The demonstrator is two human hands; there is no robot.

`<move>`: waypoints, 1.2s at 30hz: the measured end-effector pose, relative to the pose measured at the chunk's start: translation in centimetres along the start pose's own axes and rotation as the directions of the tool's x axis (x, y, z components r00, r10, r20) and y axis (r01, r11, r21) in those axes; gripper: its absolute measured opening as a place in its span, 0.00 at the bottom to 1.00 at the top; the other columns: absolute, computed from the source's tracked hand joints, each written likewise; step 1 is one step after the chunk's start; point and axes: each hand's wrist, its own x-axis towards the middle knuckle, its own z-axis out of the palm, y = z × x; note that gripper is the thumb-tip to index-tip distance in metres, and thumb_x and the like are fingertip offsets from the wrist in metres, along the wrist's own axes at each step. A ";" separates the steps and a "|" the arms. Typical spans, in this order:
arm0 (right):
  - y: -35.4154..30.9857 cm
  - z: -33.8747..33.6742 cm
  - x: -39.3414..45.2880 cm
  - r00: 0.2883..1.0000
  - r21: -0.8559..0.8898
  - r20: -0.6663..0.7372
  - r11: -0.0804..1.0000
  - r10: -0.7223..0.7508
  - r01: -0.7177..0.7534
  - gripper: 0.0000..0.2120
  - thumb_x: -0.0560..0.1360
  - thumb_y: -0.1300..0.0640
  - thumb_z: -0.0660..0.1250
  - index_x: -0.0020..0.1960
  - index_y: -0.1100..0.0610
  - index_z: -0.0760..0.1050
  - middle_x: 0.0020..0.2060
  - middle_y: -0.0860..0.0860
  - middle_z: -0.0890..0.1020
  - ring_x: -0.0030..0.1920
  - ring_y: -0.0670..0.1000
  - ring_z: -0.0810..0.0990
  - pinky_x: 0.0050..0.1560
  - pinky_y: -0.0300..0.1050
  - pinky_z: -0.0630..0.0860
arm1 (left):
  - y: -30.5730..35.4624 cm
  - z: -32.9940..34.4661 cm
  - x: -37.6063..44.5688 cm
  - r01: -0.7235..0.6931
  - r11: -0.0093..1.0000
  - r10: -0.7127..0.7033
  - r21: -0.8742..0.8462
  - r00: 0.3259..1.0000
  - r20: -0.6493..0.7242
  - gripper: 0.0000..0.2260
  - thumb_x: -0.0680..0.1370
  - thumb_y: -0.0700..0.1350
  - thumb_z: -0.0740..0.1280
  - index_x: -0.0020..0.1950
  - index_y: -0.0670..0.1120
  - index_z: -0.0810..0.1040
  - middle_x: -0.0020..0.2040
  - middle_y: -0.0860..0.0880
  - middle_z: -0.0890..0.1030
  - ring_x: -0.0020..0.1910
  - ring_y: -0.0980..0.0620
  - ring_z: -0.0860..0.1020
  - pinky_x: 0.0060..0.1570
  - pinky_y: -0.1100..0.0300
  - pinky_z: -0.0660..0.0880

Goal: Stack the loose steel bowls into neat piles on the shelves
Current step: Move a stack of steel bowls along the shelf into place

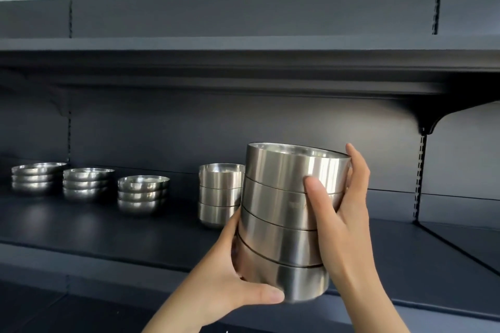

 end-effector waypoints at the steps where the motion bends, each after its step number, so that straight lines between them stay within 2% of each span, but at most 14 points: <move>1: 0.0 0.5 -0.2 1.000 -0.003 0.001 1.000 0.002 -0.002 0.39 0.63 0.32 0.63 0.70 0.35 0.53 0.68 0.37 0.68 0.68 0.40 0.68 0.68 0.50 0.67 | -0.1 -0.4 -0.2 0.004 1.000 -0.004 -0.005 1.000 0.006 0.50 0.54 0.49 0.82 0.61 0.80 0.55 0.59 0.70 0.75 0.60 0.66 0.75 0.58 0.59 0.75; 4: 0.0 2.3 -0.7 1.000 -0.009 -0.003 1.000 0.011 -0.012 0.39 0.63 0.31 0.63 0.71 0.35 0.53 0.69 0.37 0.67 0.68 0.40 0.67 0.68 0.49 0.67 | -0.8 -2.1 -0.6 0.016 1.000 -0.016 -0.011 1.000 0.012 0.50 0.54 0.48 0.82 0.62 0.80 0.56 0.59 0.70 0.75 0.60 0.65 0.75 0.57 0.60 0.76; 9: 0.0 6.4 -1.3 0.999 -0.010 0.001 0.999 0.032 -0.032 0.39 0.63 0.31 0.62 0.70 0.34 0.52 0.68 0.34 0.66 0.66 0.34 0.66 0.65 0.39 0.65 | -2.0 -6.0 -1.3 0.046 0.999 -0.046 -0.008 0.999 0.015 0.51 0.52 0.50 0.82 0.64 0.76 0.58 0.59 0.68 0.76 0.60 0.64 0.75 0.61 0.55 0.74; 12: -0.3 9.5 -1.5 0.999 -0.018 -0.002 0.999 0.039 -0.039 0.39 0.63 0.31 0.62 0.71 0.35 0.52 0.69 0.34 0.65 0.68 0.36 0.64 0.67 0.41 0.65 | -2.6 -8.9 -1.6 0.039 0.999 -0.039 0.001 0.999 0.022 0.49 0.53 0.49 0.82 0.63 0.77 0.58 0.59 0.68 0.77 0.58 0.66 0.76 0.60 0.57 0.74; 19: -1.5 18.0 -2.6 0.998 -0.060 -0.061 0.998 0.011 -0.014 0.40 0.64 0.31 0.62 0.72 0.39 0.53 0.69 0.37 0.65 0.68 0.37 0.65 0.69 0.42 0.64 | -4.6 -17.5 -1.8 0.021 1.000 -0.020 -0.018 0.998 0.063 0.49 0.52 0.48 0.83 0.63 0.75 0.61 0.59 0.65 0.78 0.60 0.62 0.77 0.62 0.52 0.73; 24: -2.5 23.2 -3.4 0.993 -0.101 -0.115 0.995 -0.004 -0.008 0.41 0.64 0.31 0.62 0.73 0.41 0.53 0.69 0.39 0.66 0.68 0.38 0.66 0.69 0.44 0.64 | -5.7 -22.8 -2.2 0.007 1.000 -0.005 -0.012 0.993 0.118 0.46 0.53 0.47 0.82 0.60 0.76 0.63 0.59 0.67 0.77 0.59 0.64 0.77 0.61 0.56 0.73; 30: -3.4 27.1 -4.0 0.990 -0.138 -0.140 0.990 -0.021 0.001 0.41 0.64 0.32 0.61 0.74 0.43 0.54 0.69 0.40 0.66 0.69 0.39 0.65 0.71 0.48 0.63 | -6.3 -26.6 -2.5 0.015 1.000 -0.013 -0.019 0.992 0.129 0.47 0.53 0.47 0.82 0.60 0.77 0.61 0.57 0.68 0.78 0.56 0.65 0.78 0.56 0.62 0.75; 36: -3.8 29.8 -3.6 0.995 -0.155 -0.098 0.988 -0.029 0.013 0.41 0.65 0.32 0.62 0.73 0.43 0.53 0.70 0.44 0.67 0.70 0.44 0.65 0.71 0.51 0.64 | -6.4 -29.3 -2.8 0.027 1.000 -0.026 -0.009 0.994 0.110 0.46 0.52 0.49 0.82 0.57 0.80 0.61 0.56 0.69 0.78 0.55 0.67 0.77 0.60 0.59 0.74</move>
